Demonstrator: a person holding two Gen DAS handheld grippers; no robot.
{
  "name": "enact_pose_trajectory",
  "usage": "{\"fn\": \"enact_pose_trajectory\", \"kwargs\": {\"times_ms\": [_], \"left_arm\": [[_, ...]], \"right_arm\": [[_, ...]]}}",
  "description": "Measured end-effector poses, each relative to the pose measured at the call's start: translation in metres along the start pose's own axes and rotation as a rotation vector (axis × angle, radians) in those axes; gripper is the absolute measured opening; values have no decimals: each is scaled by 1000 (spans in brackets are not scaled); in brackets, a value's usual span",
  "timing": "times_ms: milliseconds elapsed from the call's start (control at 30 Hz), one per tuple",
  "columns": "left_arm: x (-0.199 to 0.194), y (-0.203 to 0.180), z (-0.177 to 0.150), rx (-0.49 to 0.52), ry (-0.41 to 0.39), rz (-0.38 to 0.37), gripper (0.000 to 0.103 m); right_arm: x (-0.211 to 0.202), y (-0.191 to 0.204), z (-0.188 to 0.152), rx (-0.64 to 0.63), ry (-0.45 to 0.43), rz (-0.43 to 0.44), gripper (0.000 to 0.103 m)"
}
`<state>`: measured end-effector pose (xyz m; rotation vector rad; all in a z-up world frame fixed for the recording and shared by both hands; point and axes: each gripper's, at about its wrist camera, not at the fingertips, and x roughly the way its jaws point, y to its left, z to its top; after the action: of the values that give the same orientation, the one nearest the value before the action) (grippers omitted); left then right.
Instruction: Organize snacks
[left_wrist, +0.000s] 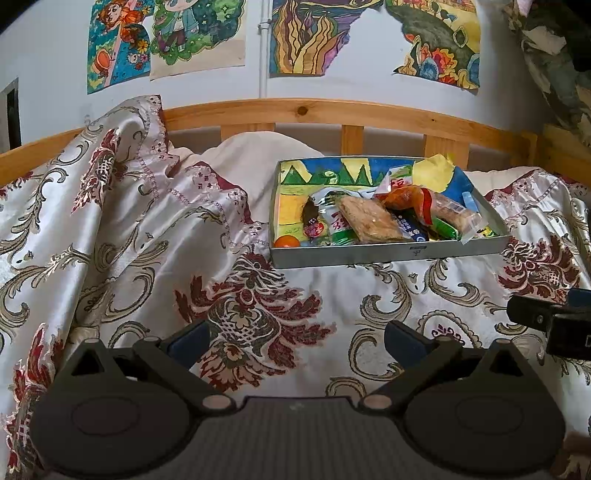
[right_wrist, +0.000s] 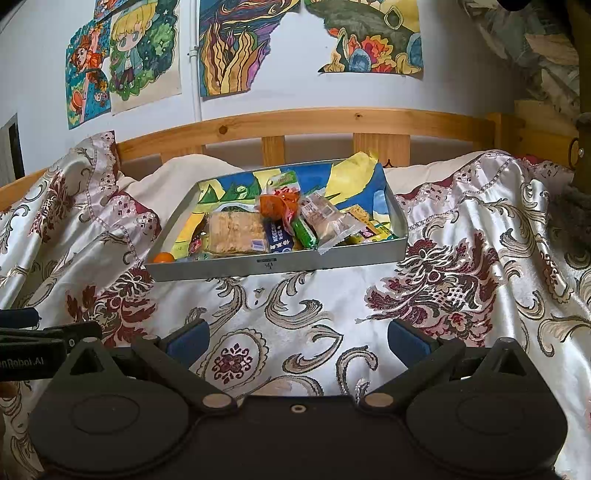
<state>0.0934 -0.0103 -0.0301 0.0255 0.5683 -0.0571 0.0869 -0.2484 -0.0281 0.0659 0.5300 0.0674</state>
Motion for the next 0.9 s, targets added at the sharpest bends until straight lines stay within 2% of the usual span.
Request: {"fn": "enact_pose_trajectory", "kwargs": {"times_ms": [900], "left_arm": [[1, -1, -1, 33, 26, 6, 102]], "right_arm": [[1, 1, -3, 5, 11, 4, 102]]}}
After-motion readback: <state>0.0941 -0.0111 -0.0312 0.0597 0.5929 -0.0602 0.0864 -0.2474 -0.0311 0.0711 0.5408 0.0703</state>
